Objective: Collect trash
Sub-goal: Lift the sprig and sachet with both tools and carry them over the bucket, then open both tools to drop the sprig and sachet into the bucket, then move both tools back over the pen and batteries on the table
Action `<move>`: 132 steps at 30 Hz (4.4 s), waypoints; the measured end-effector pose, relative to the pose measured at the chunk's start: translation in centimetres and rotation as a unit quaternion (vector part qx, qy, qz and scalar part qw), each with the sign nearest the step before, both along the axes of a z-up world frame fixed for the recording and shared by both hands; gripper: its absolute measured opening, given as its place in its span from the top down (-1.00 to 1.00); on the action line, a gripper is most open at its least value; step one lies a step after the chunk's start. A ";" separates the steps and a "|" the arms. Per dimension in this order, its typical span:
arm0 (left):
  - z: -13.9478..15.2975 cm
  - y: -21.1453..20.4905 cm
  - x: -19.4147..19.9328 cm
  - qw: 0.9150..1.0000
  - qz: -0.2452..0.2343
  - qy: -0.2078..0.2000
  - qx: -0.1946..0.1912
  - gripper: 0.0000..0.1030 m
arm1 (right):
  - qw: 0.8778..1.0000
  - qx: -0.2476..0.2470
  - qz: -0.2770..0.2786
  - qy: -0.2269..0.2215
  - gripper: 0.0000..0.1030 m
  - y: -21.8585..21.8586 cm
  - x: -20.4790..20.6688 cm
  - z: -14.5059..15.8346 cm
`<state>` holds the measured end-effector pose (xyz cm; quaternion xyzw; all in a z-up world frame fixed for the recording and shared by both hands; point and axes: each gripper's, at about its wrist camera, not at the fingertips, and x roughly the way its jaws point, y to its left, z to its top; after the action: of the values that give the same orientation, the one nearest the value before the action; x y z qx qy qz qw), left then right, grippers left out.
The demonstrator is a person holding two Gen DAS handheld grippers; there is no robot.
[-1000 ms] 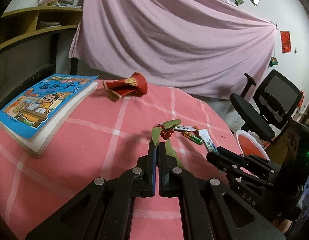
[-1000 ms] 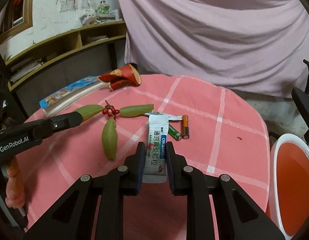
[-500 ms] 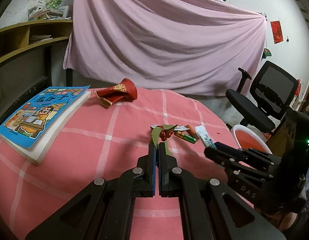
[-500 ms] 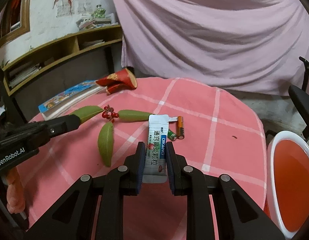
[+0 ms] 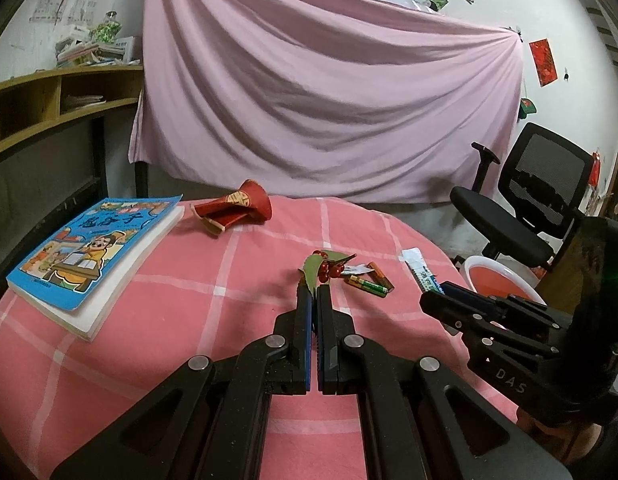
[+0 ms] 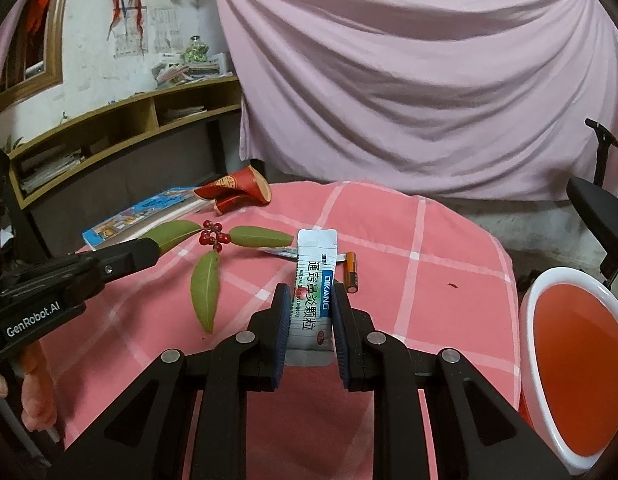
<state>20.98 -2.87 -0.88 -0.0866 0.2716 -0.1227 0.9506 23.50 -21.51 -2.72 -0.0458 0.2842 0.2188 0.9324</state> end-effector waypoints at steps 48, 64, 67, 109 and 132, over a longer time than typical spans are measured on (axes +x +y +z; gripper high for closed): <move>4.7 -24.1 3.6 0.957 -0.232 -0.173 -0.007 1.00 | 0.930 0.094 -0.286 -0.212 0.64 -18.4 -7.1 3.9; 1.6 -30.6 6.3 0.959 -0.284 -0.022 0.008 1.00 | 0.925 0.109 -0.353 -0.089 0.64 -23.3 -5.1 0.4; 1.0 -30.5 6.5 0.959 -0.285 0.000 0.011 1.00 | 0.926 0.106 -0.354 -0.072 0.63 -23.4 -4.7 0.0; 4.4 -4.4 -1.2 0.989 0.065 -0.127 -0.024 -0.97 | 0.941 0.158 -0.199 -0.222 -1.00 -10.4 -7.2 5.5; 2.2 0.7 2.3 0.988 0.052 -0.132 0.058 -0.97 | 0.953 0.054 -0.121 -0.272 -1.00 -2.8 -3.9 4.9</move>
<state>23.25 -2.19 1.33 -0.0283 0.1457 -0.0678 0.9866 19.64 -24.27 2.16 -0.0180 0.0111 0.0989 0.9949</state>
